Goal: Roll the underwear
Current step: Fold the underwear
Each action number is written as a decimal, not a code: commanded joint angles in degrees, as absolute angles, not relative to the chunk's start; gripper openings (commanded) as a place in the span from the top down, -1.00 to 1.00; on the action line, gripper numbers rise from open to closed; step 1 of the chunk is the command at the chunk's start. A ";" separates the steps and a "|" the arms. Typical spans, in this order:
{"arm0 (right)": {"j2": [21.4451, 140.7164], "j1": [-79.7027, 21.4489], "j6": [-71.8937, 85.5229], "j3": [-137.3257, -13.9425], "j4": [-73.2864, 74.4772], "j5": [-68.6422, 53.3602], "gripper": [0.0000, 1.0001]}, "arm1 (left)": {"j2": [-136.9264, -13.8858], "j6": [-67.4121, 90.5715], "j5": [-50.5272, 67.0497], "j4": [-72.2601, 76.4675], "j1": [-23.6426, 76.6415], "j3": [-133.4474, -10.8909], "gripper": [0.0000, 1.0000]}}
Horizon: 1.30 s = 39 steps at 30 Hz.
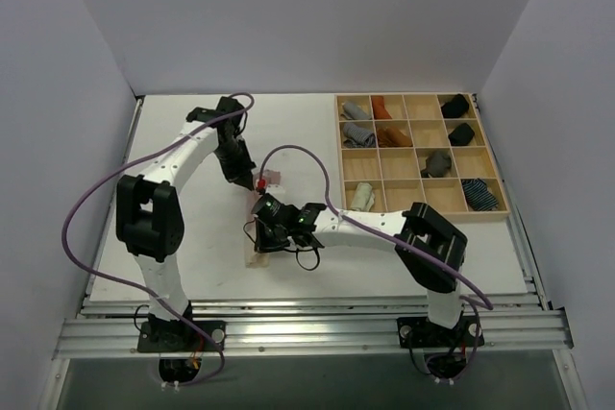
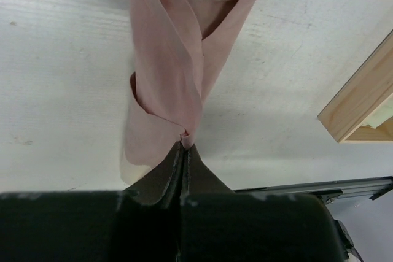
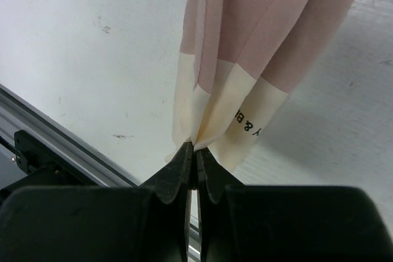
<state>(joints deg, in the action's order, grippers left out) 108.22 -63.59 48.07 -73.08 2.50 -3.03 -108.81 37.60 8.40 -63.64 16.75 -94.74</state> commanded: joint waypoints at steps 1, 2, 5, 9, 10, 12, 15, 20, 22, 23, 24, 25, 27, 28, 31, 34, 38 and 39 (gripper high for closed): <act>103.98 -62.93 47.29 -70.41 2.03 -5.01 1.00 | -112.40 39.11 8.35 -63.01 18.72 -100.19 0.95; 103.63 -62.49 47.29 -69.62 1.76 -5.10 1.00 | -113.11 39.11 8.44 -62.93 19.16 -100.54 0.95; 103.18 -61.44 47.29 -66.72 0.88 -5.27 1.00 | -115.48 39.20 7.74 -62.67 20.39 -101.51 0.95; 103.80 -60.56 47.11 -64.60 0.61 -5.28 1.00 | -118.21 38.67 9.14 -60.56 21.53 -102.48 0.95; 103.97 -60.56 46.94 -64.34 0.62 -5.10 1.00 | -118.91 38.32 10.36 -59.60 21.97 -102.31 0.93; 104.33 -60.47 46.93 -64.07 0.53 -4.83 1.00 | -119.35 38.06 12.03 -57.14 22.50 -101.96 0.87; 103.63 -60.47 47.11 -63.28 0.53 -4.48 0.82 | -118.48 38.76 17.30 -50.91 22.85 -98.89 0.77; 100.81 -60.56 48.78 -63.63 3.50 -2.29 0.50 | -114.96 38.41 19.78 -47.36 22.59 -97.03 0.29; 99.76 -60.47 48.78 -66.52 9.30 -0.97 0.49 | -114.96 36.92 17.76 -50.08 22.15 -99.83 0.23; 99.32 -60.47 48.61 -67.58 11.40 1.30 0.49 | -114.96 36.39 16.62 -53.40 21.89 -100.97 0.22; 98.71 -60.29 48.26 -68.63 14.21 2.01 0.49 | -114.70 35.95 13.83 -54.66 21.19 -102.47 0.22; 98.53 -59.94 47.73 -70.21 14.93 2.02 0.49 | -114.00 35.08 12.67 -55.89 20.83 -102.83 0.22; 98.79 -58.45 46.94 -71.62 16.78 1.93 0.49 | -113.03 34.28 11.61 -58.27 19.43 -102.92 0.17; 99.05 -57.93 46.59 -72.76 16.70 1.67 0.49 | -111.55 33.76 10.99 -58.53 18.90 -101.61 0.15; 101.15 -55.29 44.75 -75.05 16.96 0.62 0.49 | -108.56 34.10 10.80 -60.11 16.54 -96.71 0.15; 104.67 -53.62 43.16 -78.83 17.67 0.44 0.50 | -105.13 35.59 11.60 -58.98 14.95 -90.11 0.17; 108.63 -52.73 42.10 -81.47 17.14 -3.07 0.51 | -101.78 37.09 11.25 -57.93 14.50 -77.73 0.17; 109.68 -52.82 42.19 -81.82 16.62 -3.60 0.51 | -101.17 37.35 11.60 -57.31 14.41 -75.96 0.17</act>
